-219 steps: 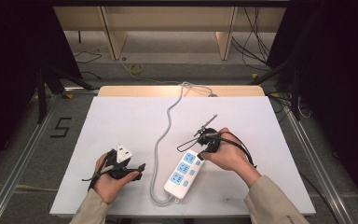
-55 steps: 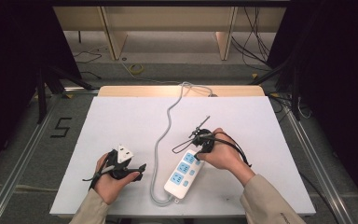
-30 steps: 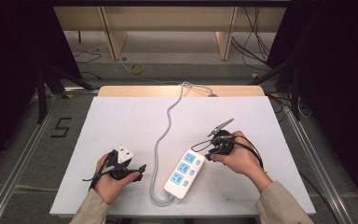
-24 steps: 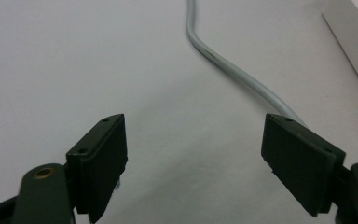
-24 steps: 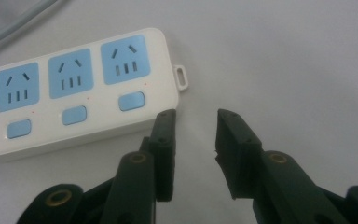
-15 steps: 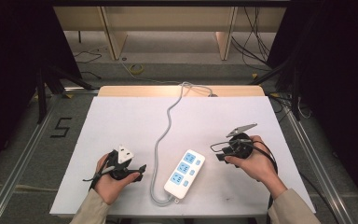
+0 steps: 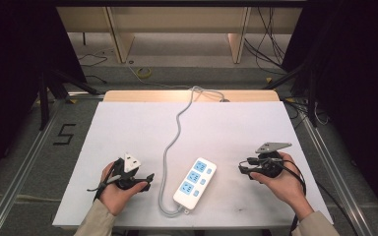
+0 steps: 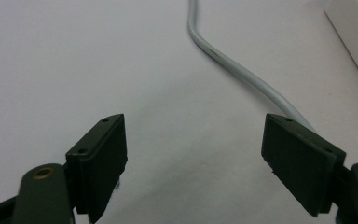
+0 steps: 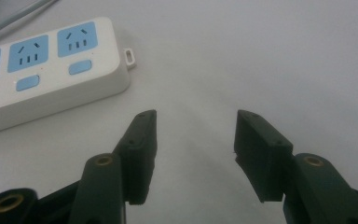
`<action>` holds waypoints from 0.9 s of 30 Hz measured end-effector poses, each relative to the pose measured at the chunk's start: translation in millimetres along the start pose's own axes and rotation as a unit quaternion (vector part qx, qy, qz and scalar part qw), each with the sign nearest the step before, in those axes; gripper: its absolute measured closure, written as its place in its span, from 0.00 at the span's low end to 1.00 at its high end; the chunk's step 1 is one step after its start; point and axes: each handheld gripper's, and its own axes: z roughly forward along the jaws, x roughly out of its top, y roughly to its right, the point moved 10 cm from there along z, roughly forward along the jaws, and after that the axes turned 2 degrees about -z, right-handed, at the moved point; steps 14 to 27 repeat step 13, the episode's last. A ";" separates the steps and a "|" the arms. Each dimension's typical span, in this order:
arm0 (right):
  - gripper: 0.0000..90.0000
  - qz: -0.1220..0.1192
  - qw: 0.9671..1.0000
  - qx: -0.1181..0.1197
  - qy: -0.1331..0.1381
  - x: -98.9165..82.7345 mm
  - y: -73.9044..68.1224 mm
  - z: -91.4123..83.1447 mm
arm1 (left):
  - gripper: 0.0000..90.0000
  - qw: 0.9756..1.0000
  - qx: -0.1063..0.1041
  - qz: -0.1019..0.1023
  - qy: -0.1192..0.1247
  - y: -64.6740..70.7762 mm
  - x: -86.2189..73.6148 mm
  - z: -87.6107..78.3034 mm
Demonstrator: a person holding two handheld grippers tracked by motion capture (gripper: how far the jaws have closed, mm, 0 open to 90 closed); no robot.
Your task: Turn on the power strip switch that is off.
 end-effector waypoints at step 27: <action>0.52 0.000 0.999 0.004 0.035 -10.0 -3.0 -1.1 | 0.24 1.000 0.001 -0.004 0.002 -3.1 -0.2 1.0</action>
